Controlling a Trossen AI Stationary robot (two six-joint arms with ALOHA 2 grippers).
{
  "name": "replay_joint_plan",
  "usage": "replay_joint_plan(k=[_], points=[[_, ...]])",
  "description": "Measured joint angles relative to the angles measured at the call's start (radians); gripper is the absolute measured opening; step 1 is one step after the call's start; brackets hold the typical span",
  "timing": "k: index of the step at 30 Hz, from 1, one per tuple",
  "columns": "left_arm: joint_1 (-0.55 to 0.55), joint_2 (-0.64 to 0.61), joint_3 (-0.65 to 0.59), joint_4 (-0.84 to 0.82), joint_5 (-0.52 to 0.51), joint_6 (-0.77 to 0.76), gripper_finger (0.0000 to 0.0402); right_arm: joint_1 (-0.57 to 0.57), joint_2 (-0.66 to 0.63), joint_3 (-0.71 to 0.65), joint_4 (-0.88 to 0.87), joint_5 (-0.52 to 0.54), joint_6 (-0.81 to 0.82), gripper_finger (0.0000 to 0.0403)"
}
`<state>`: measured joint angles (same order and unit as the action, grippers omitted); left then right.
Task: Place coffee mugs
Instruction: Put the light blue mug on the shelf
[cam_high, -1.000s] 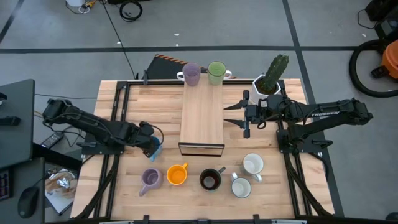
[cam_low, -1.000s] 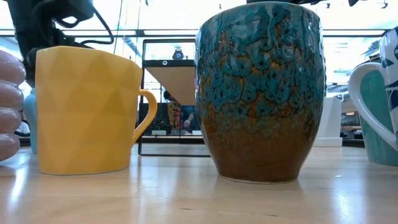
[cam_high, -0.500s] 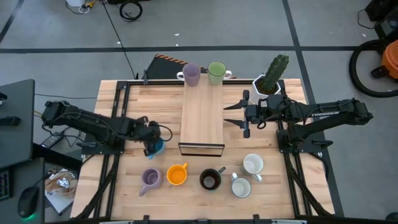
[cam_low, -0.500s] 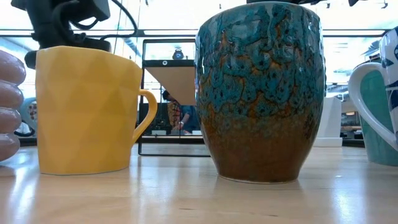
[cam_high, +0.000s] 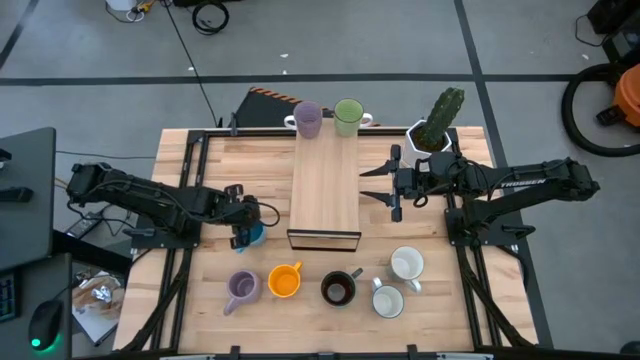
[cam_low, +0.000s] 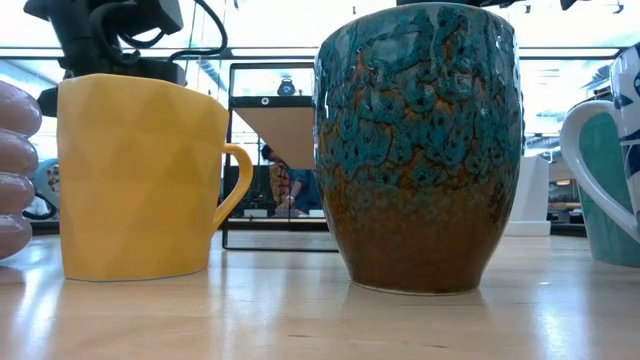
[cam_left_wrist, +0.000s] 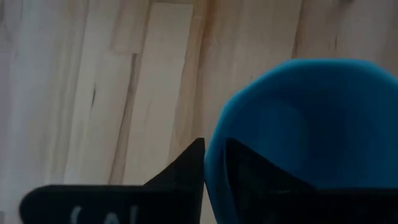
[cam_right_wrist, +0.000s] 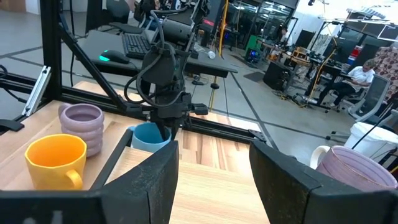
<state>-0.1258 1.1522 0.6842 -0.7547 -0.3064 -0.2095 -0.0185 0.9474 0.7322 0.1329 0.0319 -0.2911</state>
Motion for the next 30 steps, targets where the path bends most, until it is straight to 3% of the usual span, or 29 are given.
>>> replay_joint_plan(k=[12,22,30], points=[[0.000,0.000,0.000,0.023,-0.009,-0.043,0.0167,0.000,0.000,0.000,0.002,0.000,0.001,0.0202],[-0.008,0.000,0.063,-0.022,0.001,-0.126,0.0172,0.000,0.000,0.000,0.004,0.000,0.008,0.0202],[-0.071,-0.001,0.238,-0.194,-0.129,-0.258,0.0172,0.000,0.000,0.000,0.004,0.000,0.011,0.0202]])
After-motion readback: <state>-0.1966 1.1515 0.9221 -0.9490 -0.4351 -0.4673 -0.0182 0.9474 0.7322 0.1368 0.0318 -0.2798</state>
